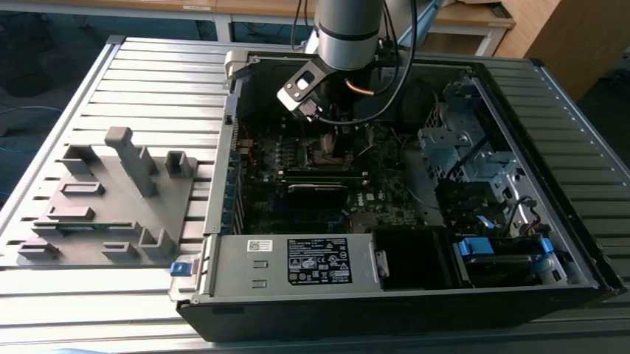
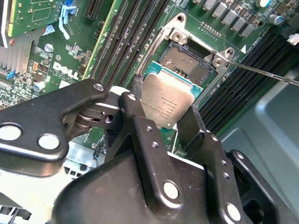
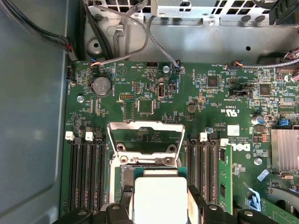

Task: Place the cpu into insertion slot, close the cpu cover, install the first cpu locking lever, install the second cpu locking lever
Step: 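Place the cpu into insertion slot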

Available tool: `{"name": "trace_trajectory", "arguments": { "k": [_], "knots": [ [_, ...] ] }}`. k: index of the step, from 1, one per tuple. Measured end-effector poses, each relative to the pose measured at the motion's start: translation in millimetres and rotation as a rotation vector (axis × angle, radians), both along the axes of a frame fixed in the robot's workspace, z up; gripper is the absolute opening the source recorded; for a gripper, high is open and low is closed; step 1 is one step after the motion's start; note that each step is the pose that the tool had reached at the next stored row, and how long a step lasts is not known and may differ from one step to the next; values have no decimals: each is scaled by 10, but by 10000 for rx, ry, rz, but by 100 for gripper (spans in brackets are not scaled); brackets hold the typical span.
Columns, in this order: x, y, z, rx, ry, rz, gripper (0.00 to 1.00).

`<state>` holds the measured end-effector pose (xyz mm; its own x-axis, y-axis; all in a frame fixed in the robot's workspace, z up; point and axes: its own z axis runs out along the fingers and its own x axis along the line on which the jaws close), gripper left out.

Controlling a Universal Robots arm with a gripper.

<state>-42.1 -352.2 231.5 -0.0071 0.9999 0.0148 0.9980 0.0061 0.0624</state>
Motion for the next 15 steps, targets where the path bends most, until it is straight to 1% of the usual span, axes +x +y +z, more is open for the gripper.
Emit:
{"name": "trace_trajectory", "arguments": {
  "k": [1,4,12,13,14,15],
  "knots": [
    [0,0,0,1,9,1,54],
    [0,0,-1,0,82,1,54],
    [0,0,-1,1,130,0,54],
    [1,1,-3,4,158,2,54],
    [1,1,-4,4,199,2,54],
    [0,0,-3,0,218,1,54]
  ]
}}
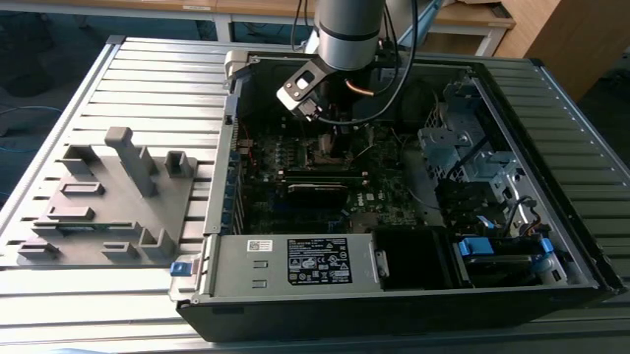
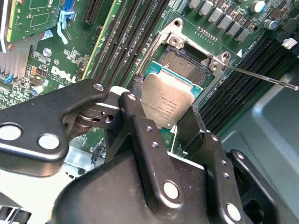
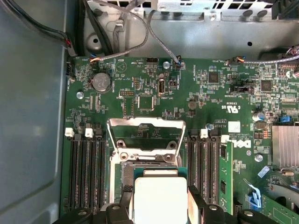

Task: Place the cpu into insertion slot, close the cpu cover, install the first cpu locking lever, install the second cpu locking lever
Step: 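Place the cpu into insertion slot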

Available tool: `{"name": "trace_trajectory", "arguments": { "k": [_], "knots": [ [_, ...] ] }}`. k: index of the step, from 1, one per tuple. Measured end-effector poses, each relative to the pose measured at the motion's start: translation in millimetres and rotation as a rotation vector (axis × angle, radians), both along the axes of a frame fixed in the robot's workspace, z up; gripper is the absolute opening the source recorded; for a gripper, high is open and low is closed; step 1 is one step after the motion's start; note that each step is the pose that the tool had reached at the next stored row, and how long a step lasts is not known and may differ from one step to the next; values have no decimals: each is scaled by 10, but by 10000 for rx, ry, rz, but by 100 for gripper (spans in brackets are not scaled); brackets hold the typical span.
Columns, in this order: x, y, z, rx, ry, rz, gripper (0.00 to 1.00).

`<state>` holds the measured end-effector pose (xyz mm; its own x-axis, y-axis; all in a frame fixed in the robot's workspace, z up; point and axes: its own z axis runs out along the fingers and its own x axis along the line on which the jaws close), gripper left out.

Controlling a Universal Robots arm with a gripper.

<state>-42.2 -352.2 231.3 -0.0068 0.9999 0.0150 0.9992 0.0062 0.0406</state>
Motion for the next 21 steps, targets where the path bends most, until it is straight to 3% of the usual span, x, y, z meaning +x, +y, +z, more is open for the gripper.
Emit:
{"name": "trace_trajectory", "arguments": {
  "k": [9,21],
  "knots": [
    [0,3,-4,8,2,0,54],
    [0,61,-27,6,3,-137,54]
  ]
}}
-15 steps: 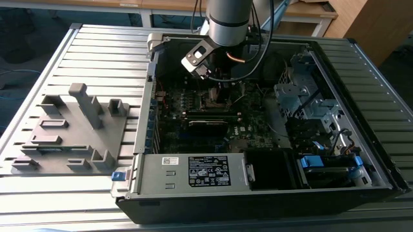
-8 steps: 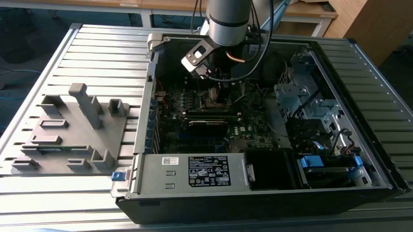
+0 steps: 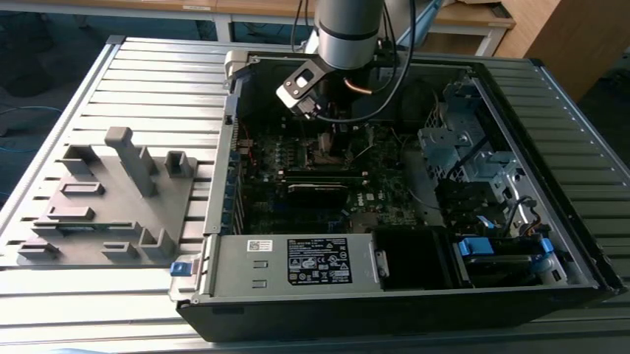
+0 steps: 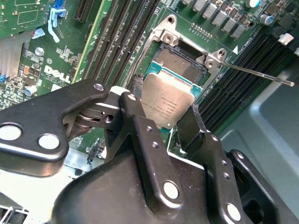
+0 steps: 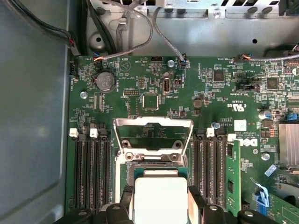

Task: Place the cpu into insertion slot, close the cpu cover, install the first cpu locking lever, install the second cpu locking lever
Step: 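Place the cpu into insertion slot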

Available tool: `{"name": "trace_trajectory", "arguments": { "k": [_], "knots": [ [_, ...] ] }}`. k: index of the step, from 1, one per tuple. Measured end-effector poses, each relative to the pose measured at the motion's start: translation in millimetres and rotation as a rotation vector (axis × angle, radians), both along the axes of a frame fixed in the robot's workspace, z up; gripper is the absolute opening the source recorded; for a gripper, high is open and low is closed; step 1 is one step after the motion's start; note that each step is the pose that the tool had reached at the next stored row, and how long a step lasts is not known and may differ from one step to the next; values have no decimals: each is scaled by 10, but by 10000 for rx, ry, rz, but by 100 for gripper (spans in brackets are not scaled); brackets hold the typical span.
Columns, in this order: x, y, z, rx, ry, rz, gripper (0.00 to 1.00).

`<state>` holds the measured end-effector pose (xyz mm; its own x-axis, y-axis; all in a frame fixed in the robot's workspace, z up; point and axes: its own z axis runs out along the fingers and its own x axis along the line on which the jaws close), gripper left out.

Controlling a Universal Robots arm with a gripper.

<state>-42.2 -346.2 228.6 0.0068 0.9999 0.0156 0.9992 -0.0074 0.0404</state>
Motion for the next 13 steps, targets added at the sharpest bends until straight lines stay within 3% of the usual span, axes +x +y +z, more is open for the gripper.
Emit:
{"name": "trace_trajectory", "arguments": {
  "k": [13],
  "knots": [
    [0,3,-57,1,-1,-48,54]
  ]
}}
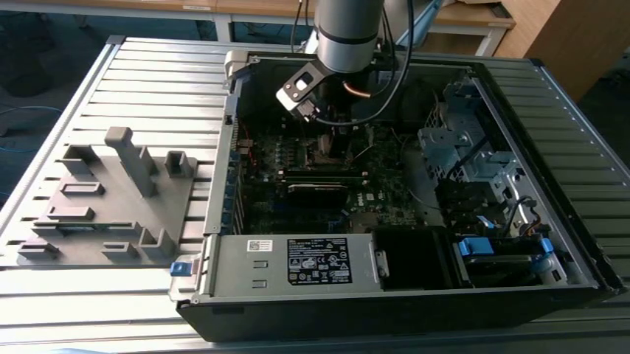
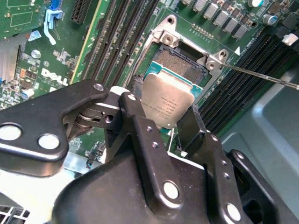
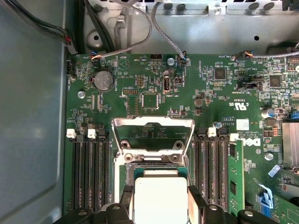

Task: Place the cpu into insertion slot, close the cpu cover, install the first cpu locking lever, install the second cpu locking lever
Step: 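Place the cpu into insertion slot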

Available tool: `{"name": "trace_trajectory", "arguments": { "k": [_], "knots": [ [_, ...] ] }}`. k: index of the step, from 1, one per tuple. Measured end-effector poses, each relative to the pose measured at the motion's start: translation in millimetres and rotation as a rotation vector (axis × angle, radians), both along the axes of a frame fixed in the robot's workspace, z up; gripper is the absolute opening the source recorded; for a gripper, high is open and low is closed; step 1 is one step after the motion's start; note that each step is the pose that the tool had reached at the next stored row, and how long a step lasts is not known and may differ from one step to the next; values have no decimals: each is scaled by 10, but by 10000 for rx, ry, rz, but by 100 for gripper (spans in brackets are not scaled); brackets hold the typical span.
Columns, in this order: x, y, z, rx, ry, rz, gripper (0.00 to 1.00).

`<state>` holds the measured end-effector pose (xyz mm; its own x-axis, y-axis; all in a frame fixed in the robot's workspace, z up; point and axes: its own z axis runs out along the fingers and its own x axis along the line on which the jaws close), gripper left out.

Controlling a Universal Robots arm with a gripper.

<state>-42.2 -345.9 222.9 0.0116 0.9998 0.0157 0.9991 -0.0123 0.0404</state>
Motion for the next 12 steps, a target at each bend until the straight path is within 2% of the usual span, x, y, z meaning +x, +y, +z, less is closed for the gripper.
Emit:
{"name": "trace_trajectory", "arguments": {
  "k": [12],
  "knots": [
    [0,4,-40,0,0,0,54]
  ]
}}
